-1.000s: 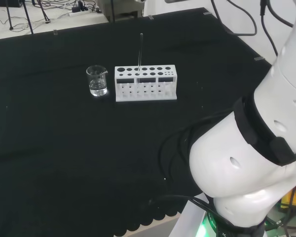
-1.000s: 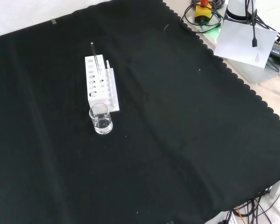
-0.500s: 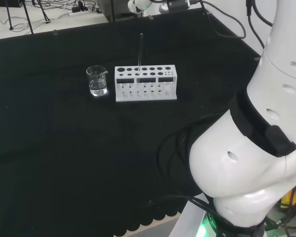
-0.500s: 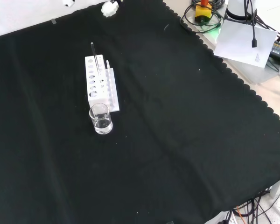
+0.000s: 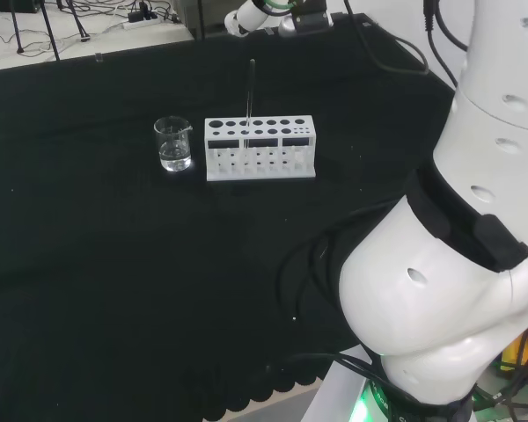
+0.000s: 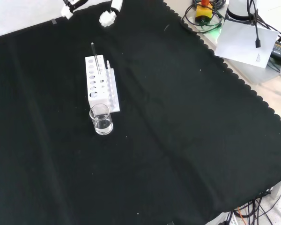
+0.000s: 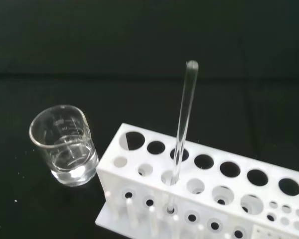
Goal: Take the glass rod from the white test tube rack.
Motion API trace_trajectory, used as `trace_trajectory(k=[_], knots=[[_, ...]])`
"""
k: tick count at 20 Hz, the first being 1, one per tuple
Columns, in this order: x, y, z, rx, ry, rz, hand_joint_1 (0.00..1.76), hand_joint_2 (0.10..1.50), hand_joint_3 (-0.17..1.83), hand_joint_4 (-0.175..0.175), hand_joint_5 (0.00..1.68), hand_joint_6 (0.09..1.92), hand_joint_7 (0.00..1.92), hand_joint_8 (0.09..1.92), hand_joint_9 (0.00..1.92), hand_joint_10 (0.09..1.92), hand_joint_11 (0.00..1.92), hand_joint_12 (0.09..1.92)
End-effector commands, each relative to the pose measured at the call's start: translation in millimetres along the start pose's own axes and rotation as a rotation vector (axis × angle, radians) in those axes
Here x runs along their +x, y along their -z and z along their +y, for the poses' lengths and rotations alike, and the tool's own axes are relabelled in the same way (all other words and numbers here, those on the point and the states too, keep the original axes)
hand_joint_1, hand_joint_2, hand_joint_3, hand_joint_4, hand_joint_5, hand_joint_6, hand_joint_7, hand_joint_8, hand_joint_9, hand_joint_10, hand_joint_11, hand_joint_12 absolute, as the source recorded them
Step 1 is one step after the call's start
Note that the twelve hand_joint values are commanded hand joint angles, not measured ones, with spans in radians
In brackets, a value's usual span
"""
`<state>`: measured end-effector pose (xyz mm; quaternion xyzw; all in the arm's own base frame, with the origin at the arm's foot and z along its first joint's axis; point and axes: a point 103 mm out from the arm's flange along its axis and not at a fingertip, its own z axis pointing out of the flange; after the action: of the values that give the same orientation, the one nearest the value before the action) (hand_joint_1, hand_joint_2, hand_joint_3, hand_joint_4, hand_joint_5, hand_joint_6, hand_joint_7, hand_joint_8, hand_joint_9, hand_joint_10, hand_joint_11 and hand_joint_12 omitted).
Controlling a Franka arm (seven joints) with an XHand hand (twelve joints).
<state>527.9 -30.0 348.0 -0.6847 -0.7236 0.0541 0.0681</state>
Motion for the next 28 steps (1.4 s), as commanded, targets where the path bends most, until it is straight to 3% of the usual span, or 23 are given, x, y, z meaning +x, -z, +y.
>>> trace_trajectory(k=[1,10,17,24,26,28], knots=[[-16,-25,22,0.012,0.001,0.031,0.66,0.85,0.58,-0.162,0.19,0.09,0.08,0.88,0.08,0.90,0.00,1.30],[-25,-48,27,0.007,-0.001,0.039,0.66,0.85,0.59,-0.171,0.23,0.09,0.26,0.94,0.27,0.95,0.02,1.41],[-26,-60,28,0.045,-0.014,0.027,0.66,0.85,0.59,-0.175,0.27,0.09,0.37,0.98,0.40,0.96,0.11,1.43],[-26,-70,27,0.050,-0.020,0.026,0.66,0.86,0.59,-0.175,0.39,0.09,0.56,1.01,0.61,0.98,0.37,1.39],[-26,-73,26,0.056,-0.023,0.027,0.66,0.86,0.59,-0.175,0.45,0.14,0.61,1.03,0.66,0.99,0.44,1.38],[-25,-77,27,0.058,-0.022,0.035,0.66,0.87,0.58,-0.175,0.44,0.40,0.67,1.05,0.71,1.02,0.48,1.37]])
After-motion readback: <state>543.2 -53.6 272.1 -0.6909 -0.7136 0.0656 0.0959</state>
